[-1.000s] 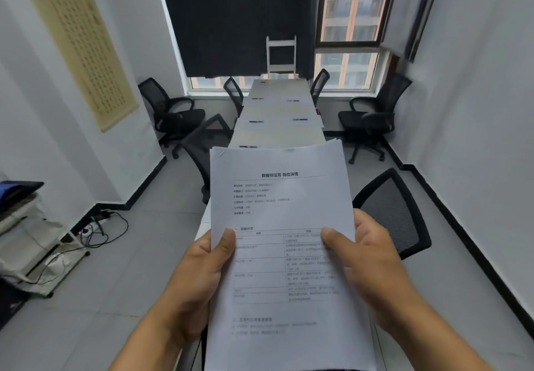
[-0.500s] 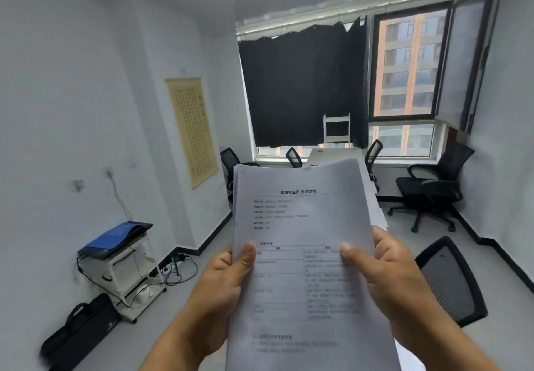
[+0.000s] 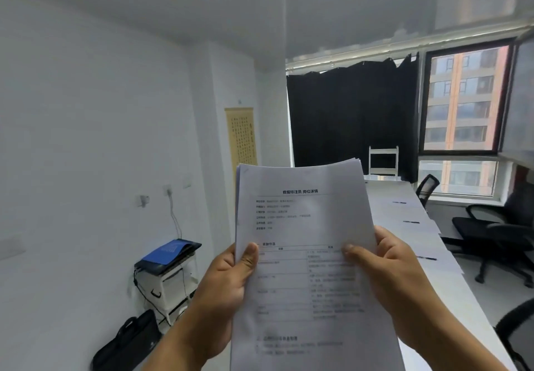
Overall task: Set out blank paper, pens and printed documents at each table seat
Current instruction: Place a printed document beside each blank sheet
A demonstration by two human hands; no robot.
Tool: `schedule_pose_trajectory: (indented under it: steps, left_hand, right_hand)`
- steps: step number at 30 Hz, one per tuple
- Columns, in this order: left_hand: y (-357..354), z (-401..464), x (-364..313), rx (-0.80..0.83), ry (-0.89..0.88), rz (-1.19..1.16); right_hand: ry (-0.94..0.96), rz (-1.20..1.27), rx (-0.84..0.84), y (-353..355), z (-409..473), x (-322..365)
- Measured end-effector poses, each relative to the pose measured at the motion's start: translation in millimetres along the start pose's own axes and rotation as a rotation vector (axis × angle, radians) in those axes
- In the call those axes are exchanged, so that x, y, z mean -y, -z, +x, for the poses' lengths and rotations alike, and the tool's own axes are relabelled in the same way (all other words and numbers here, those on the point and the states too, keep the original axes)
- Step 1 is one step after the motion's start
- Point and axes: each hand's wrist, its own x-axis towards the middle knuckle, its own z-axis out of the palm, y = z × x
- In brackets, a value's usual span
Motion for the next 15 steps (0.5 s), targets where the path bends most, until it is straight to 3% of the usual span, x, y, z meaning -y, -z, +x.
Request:
schedule_pose_trajectory:
  steps: [7,15]
  left_hand:
    - [137.4,27.6,-48.6,-0.022,-0.034,0.049]
    - [221.6,67.9,-74.5,-0.042,-0.045,0.102]
  right_hand:
    - [0.035,-0.001,0.031,-143.7,26.8,-14.2]
    - [0.045,0.039,0.059,-230.1,64.2,-25.0]
